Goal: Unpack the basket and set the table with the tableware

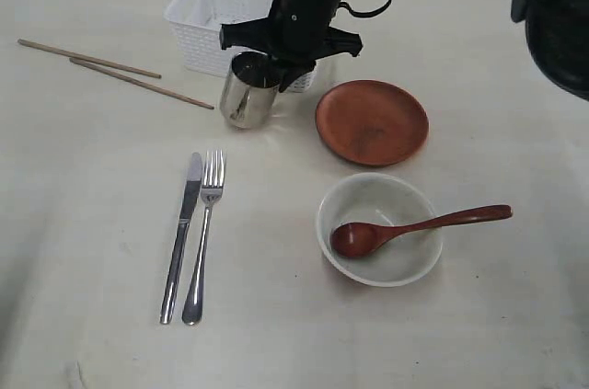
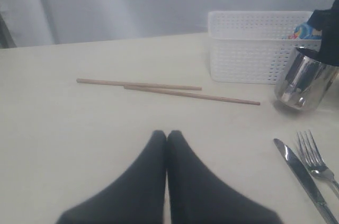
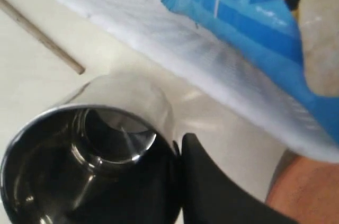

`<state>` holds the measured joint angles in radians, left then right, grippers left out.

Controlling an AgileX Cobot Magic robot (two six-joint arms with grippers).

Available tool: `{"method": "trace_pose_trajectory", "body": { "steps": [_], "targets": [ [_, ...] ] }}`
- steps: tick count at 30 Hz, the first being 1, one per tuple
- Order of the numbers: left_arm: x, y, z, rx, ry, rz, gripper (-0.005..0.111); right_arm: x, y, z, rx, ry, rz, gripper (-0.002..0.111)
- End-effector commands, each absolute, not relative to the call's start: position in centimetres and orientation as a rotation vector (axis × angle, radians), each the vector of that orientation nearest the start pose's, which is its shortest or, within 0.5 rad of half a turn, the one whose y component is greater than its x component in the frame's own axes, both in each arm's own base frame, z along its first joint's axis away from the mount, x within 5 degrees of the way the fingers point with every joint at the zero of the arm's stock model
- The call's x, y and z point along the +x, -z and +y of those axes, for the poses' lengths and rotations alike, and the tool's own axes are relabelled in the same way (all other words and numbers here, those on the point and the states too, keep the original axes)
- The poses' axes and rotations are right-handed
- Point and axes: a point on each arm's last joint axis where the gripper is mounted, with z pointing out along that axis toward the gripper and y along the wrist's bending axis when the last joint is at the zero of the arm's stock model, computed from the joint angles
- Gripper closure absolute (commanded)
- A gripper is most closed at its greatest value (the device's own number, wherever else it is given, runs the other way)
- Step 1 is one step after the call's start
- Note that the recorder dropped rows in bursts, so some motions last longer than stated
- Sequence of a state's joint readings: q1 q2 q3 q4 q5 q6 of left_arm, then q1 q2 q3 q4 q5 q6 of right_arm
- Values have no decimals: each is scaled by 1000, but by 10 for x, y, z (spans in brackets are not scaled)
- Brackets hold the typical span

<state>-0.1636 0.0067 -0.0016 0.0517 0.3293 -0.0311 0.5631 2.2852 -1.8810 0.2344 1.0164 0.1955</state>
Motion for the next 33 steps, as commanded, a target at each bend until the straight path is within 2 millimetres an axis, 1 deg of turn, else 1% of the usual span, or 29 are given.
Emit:
{"method": "trace_pose_trajectory", "body": {
  "steps": [1, 4, 6, 9, 11, 13, 16, 20, 24, 25, 26, 27, 29, 31, 33],
  "targets": [
    [54, -184, -7, 149, 89, 1799, 107, 394, -170, 276, -429, -492, 2960, 108],
    [54, -184, -7, 149, 89, 1799, 107, 389, -170, 280, -477, -502, 2967, 108],
    [54, -184, -7, 149, 89, 1799, 107, 385, -169, 284, -516, -469, 2971, 108],
    [54, -184, -7, 149, 89, 1799, 107, 378, -169, 292, -618, -369, 2951, 108],
    [54, -184, -7, 149, 89, 1799, 107, 374, -171, 298, -704, -257, 2908, 108],
    [54, -184, -7, 149, 89, 1799, 107, 371, -174, 303, -740, -187, 2871, 108],
    [54, -184, -7, 149, 89, 1799, 107, 372, -179, 307, -734, -128, 2833, 108],
    [54, -184, -7, 149, 89, 1799, 107, 374, -188, 309, -706, -144, 2819, 108],
    [54, -184, -7, 149, 89, 1799, 107, 374, -191, 309, -725, -138, 2820, 107],
    [54, -184, -7, 149, 89, 1799, 107, 374, -190, 308, -735, -130, 2829, 98],
    [54, -184, -7, 149, 89, 1799, 107, 374, -189, 308, -736, -127, 2833, 92],
    [54, -184, -7, 149, 89, 1799, 107, 373, -188, 307, -738, -121, 2842, 78],
    [54, -184, -7, 149, 89, 1799, 107, 373, -188, 307, -739, -119, 2846, 70],
    [54, -184, -7, 150, 88, 1799, 107, 373, -191, 307, -737, -124, 2839, 70],
    [54, -184, -7, 150, 88, 1799, 107, 377, -205, 308, -727, -131, 2817, 70]
  ]
}}
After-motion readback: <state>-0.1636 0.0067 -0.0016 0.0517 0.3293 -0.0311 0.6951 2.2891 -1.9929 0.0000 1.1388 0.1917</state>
